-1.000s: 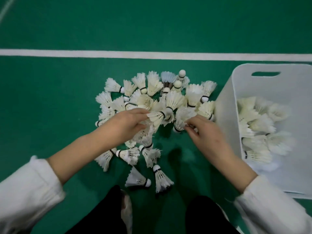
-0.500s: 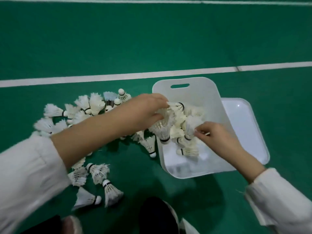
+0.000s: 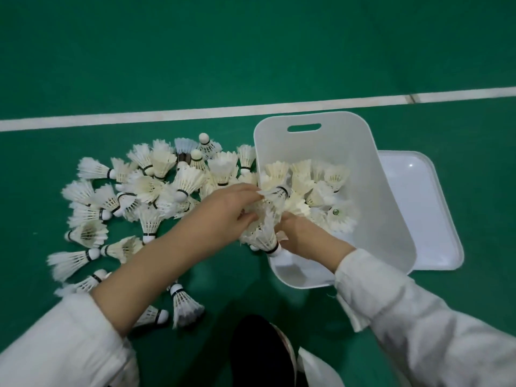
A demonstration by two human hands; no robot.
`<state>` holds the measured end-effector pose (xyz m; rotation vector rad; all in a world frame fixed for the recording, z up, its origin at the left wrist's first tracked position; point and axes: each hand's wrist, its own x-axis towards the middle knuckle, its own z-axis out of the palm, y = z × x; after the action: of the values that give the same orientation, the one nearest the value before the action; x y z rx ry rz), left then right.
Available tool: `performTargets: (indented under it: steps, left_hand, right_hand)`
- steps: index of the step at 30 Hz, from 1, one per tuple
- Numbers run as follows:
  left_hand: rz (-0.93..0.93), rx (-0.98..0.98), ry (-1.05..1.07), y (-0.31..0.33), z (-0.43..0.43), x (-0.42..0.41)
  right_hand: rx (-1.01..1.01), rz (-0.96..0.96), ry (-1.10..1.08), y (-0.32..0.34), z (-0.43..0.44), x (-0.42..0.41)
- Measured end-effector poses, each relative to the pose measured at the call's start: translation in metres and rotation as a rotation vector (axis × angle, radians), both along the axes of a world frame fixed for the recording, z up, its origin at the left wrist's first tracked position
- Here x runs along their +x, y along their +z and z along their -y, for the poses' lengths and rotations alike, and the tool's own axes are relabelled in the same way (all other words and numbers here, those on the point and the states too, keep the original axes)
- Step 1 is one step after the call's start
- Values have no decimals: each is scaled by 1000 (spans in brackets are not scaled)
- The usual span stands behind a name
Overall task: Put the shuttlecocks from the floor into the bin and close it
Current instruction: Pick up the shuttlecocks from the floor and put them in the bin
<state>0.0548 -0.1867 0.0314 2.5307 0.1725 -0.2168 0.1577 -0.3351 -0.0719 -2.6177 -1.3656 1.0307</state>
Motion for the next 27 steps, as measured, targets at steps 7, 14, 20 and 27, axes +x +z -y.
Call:
performTargets:
  steps: [7,14,20,27]
  left_hand:
    - [91,3,-17,3,10,7]
    - [136,-18,-75,9,36,20]
    - [195,-117,8,8,30,8]
    - [185,-169,372,9,17,14]
  right_hand:
    - [660,39,-467,110,48,6]
    - [589,-199,-357,111,34,-1]
    - [544,-130,-554,103,36,10]
    - [310,-28,-635,76,42,31]
